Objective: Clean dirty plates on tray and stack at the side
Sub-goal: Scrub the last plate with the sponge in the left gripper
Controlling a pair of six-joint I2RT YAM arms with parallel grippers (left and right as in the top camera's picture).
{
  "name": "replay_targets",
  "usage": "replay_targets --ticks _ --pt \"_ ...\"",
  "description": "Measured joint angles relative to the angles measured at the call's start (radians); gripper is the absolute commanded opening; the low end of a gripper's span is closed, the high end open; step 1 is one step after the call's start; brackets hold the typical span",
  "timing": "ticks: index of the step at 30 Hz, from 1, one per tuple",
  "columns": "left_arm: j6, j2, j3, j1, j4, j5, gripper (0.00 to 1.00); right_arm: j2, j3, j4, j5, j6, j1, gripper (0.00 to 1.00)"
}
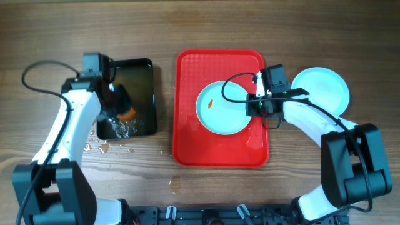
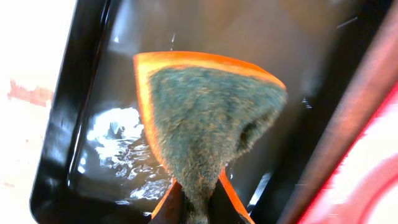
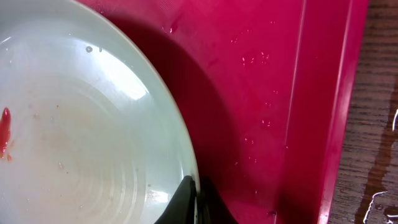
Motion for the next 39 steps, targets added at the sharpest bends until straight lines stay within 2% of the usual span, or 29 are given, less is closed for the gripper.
replay_targets --ticks 2,5,10,11,13,16,19,20,21,23,26,31,34,39 --pt "0.017 -0.012 0.024 -0.022 0.015 0.003 0.04 0.000 0.000 -0.002 -0.002 0.000 0.000 0.05" --pt "0.028 0.018 -0.072 -0.060 0.148 -0.013 0.04 0.000 0.000 -0.012 -0.011 0.000 0.000 0.05" --pt "0.028 0.113 -0.156 -0.061 0.205 -0.027 0.04 0.000 0.001 -0.016 -0.014 0.000 0.000 0.05" --pt "0.028 0.113 -0.153 -0.061 0.200 -0.028 0.04 0.000 0.001 -0.016 -0.014 0.000 0.000 0.05" --pt "0.029 0.111 -0.092 -0.061 0.081 -0.027 0.04 0.000 0.001 -0.021 -0.016 0.000 0.000 0.05" --pt "0.032 0.085 0.097 -0.080 -0.040 0.034 0.04 0.000 0.002 -0.026 -0.028 -0.004 0.000 0.04" --pt "0.029 0.035 0.184 -0.186 0.015 0.112 0.04 0.000 0.002 -0.033 -0.034 -0.010 0.000 0.04" --pt "0.020 0.037 0.186 -0.276 0.059 0.136 0.04 0.000 0.002 -0.038 -0.038 -0.020 0.000 0.11" --pt "0.012 0.044 0.185 -0.330 0.080 0.149 0.04 0.000 0.002 -0.039 -0.037 -0.022 0.000 0.12" --pt "-0.008 0.073 0.185 -0.426 0.154 0.160 0.04 0.000 0.000 -0.051 -0.038 -0.027 0.000 0.04" --pt "-0.022 0.142 0.185 -0.558 0.214 0.165 0.04 0.000 0.002 -0.060 -0.045 -0.003 -0.001 0.04" --pt "-0.082 0.325 0.185 -0.648 0.361 0.181 0.04 0.000 0.002 -0.060 -0.046 0.006 -0.001 0.04" --pt "-0.093 0.425 0.185 -0.697 0.386 0.199 0.04 0.000 0.003 -0.061 -0.046 0.008 -0.001 0.04" --pt "-0.102 0.431 0.219 -0.695 0.220 0.100 0.04 0.000 0.003 -0.074 -0.075 0.016 0.005 0.04"
